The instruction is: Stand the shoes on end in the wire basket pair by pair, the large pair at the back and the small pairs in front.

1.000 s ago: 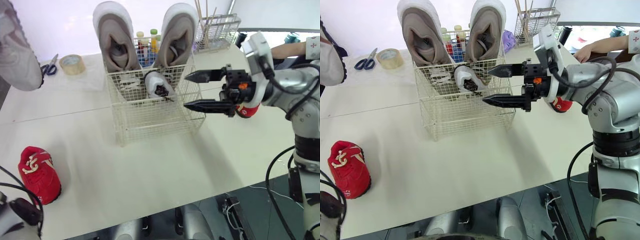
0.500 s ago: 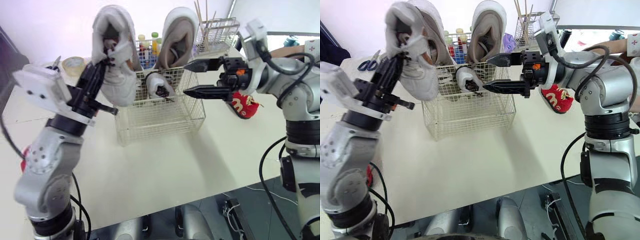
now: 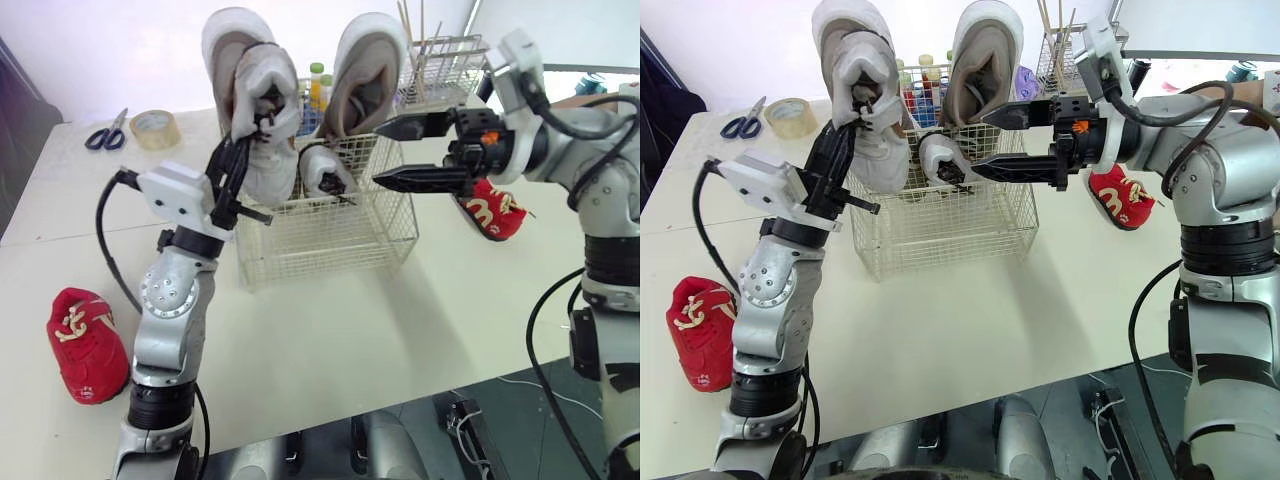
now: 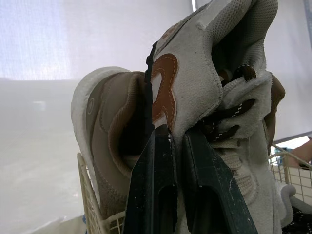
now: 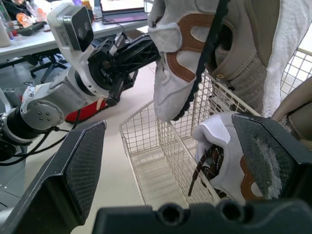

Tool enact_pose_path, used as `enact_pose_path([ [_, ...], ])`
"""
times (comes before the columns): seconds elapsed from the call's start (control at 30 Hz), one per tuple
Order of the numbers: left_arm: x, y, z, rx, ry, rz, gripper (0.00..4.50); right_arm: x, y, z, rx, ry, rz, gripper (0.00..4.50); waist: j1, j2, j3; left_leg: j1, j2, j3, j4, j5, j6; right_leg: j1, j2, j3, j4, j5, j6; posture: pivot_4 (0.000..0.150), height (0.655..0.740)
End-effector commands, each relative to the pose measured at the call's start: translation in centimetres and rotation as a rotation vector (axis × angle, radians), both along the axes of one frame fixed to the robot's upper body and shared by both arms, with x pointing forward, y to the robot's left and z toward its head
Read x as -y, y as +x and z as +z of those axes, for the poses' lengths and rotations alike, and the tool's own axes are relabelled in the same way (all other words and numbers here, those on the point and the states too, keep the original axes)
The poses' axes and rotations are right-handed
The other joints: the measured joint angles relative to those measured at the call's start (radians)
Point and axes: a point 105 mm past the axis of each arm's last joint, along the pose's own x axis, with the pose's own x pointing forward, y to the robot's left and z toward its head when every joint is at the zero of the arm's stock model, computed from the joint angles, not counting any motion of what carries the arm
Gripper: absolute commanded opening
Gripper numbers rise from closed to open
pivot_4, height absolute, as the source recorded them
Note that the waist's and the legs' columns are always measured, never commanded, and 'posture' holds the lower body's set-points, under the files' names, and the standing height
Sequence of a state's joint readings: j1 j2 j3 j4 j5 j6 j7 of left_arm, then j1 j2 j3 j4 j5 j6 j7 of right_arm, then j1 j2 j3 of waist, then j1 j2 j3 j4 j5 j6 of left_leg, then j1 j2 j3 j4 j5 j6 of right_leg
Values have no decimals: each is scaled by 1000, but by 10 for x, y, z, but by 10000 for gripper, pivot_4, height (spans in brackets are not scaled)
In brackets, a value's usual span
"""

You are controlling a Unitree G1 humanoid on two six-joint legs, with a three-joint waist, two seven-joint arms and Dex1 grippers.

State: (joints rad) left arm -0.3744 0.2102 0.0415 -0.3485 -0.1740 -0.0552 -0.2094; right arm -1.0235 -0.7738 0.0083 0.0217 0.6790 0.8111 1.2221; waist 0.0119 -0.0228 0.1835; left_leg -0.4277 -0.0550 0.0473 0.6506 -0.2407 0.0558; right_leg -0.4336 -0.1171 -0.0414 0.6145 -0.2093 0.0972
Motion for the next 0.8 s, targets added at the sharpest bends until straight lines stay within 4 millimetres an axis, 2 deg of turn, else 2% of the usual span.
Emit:
enact_pose_path([
  [0.03, 3, -5, 16, 108, 18, 6, 630, 6, -10, 15, 53, 19, -12, 45000, 1, 0, 0, 0, 0, 0, 0, 0, 0, 0, 0, 0, 0, 0, 0, 1500, 7400],
  [0.13, 3, -1, 13, 112, 31, 12, 630, 8, -13, 14, 46, 21, -21, 45000, 1, 0, 0, 0, 0, 0, 0, 0, 0, 0, 0, 0, 0, 0, 0, 1500, 7400],
  [0.23, 5, 4, 1, 84, 29, 19, 630, 9, -15, 12, 40, 24, -29, 45000, 2, 0, 0, 0, 0, 0, 0, 0, 0, 1, 0, 0, -1, 0, 0, 1500, 7400],
  [0.5, -10, 20, -49, -79, -47, 80, 630, 8, -18, 11, 35, 39, -39, 45000, 1, 1, 0, 0, 0, 0, 1, 0, 1, 1, 0, 0, 0, 0, 1, 1500, 7400],
  [0.8, -10, 13, -76, -254, -111, 55, 630, 6, -17, 7, 30, 59, -41, 45000, 1, 4, -3, 1, 0, 0, 1, 0, 1, 2, -1, 0, -1, 0, 1, 1500, 7400],
])
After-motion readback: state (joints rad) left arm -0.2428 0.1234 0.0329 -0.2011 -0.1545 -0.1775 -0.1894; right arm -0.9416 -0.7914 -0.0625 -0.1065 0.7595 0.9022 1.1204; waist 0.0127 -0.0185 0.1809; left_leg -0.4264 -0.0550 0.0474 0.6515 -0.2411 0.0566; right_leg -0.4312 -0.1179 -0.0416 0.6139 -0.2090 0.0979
